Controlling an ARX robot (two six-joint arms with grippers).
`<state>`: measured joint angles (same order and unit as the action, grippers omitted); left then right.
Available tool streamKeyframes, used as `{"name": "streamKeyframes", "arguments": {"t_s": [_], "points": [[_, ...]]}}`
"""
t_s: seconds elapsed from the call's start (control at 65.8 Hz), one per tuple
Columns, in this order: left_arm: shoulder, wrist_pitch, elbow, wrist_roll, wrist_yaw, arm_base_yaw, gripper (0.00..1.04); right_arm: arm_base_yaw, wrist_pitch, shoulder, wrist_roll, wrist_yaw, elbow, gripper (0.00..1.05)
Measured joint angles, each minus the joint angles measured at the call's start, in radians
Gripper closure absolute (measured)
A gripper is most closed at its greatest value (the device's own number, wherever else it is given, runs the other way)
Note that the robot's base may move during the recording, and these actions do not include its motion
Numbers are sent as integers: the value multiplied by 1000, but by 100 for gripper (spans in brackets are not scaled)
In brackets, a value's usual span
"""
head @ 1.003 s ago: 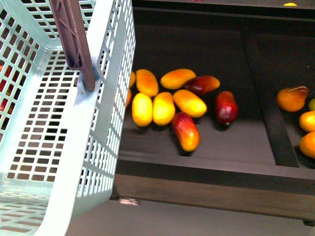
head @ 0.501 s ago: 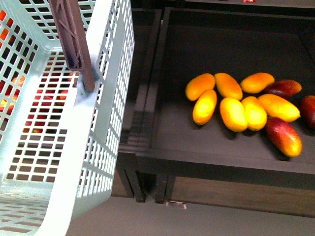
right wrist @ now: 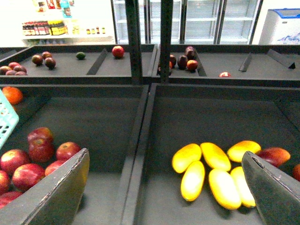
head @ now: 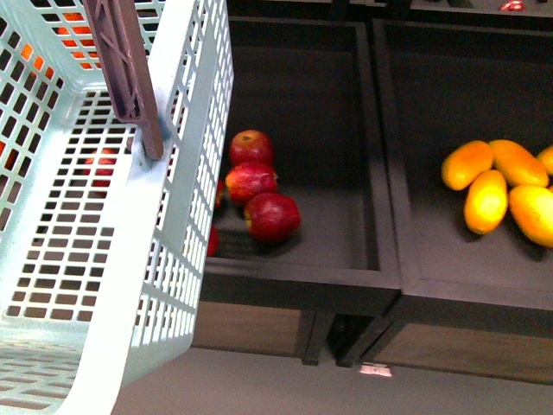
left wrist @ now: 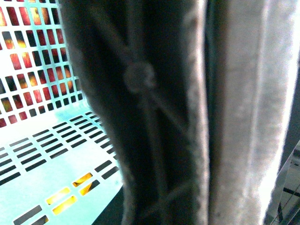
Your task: Pick mango and avocado into basket
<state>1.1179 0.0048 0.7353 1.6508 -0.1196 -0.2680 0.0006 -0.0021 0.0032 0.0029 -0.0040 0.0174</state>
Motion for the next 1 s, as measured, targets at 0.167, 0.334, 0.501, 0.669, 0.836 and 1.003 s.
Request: {"name": "streamKeyframes", "arguments": {"t_s": [0.167,0.334,0.501,0.669,0.836,1.003], "points": [[0,0,0,-8,-28,13,90,-1,0,-1,0,-3,0,9],[8,-34,11,-45,25,8,90,-1,0,0,0,2,0,9],[206,-96,174,-416,85,-40,90,-1,0,0,0,3,0,9],[486,-174,442,-652,84,-109,90,-1,0,0,0,3,0,9],[691,-243,727,-669,161,-210,90,-1,0,0,0,3,0,9],[808,-353,924,-790,192,-320,90,-1,0,0,0,3,0,9]]}}
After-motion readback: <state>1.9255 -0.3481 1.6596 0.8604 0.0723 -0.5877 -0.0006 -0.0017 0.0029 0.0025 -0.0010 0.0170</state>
